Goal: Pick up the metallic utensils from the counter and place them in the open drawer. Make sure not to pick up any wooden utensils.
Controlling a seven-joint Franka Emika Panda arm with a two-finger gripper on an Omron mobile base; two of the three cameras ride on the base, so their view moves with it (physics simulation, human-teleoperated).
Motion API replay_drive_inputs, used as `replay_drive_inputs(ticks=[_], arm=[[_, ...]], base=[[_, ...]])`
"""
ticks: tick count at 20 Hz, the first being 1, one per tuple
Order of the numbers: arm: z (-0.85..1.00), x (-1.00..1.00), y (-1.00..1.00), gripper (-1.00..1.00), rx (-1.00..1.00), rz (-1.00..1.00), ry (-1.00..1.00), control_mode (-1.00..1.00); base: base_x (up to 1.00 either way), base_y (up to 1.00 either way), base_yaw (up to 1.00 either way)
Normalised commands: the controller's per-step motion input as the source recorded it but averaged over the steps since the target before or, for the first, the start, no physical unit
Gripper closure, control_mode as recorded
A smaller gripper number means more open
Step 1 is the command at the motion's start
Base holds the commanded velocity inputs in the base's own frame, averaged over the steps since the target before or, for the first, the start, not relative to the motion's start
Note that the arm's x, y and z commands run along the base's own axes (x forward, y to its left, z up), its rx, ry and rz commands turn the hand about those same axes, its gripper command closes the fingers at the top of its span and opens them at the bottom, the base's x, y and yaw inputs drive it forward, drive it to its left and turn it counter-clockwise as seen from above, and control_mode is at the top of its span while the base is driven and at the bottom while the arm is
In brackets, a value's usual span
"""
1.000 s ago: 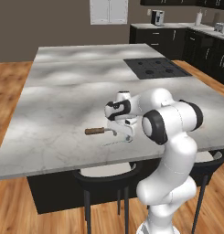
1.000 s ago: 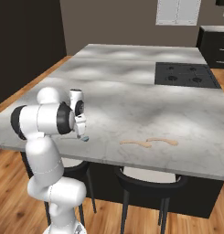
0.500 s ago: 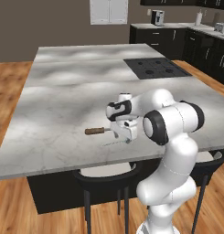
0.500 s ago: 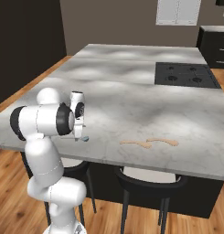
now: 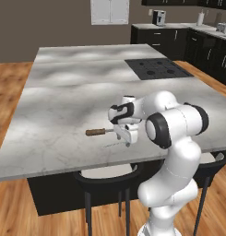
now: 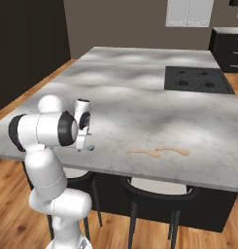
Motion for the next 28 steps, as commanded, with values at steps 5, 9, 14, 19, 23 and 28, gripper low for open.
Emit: replay_drive_inputs(ticks=[5, 9, 14, 19, 23, 28], arm=[[0.0, 0.25, 0.0, -1.0, 0.0, -0.08, 0.0, -1.0], [-0.1, 0.0, 0.0, -1.0, 0.0, 0.0, 0.0, -1.0], [-0.28, 0.0, 0.0, -1.0, 0.0, 0.0, 0.0, -1.0], [-0.43, 0.02, 0.0, -1.0, 0.0, 0.0, 0.0, -1.0], [-0.08, 0.05, 0.0, -1.0, 0.0, 0.0, 0.0, -1.0], [0.0, 0.1, 0.0, -1.0, 0.0, 0.0, 0.0, -1.0]], base=[[0.0, 0.0, 0.0], [0.0, 0.0, 0.0], [0.0, 0.0, 0.0], [0.0, 0.0, 0.0], [0.0, 0.0, 0.0], [0.0, 0.0, 0.0]])
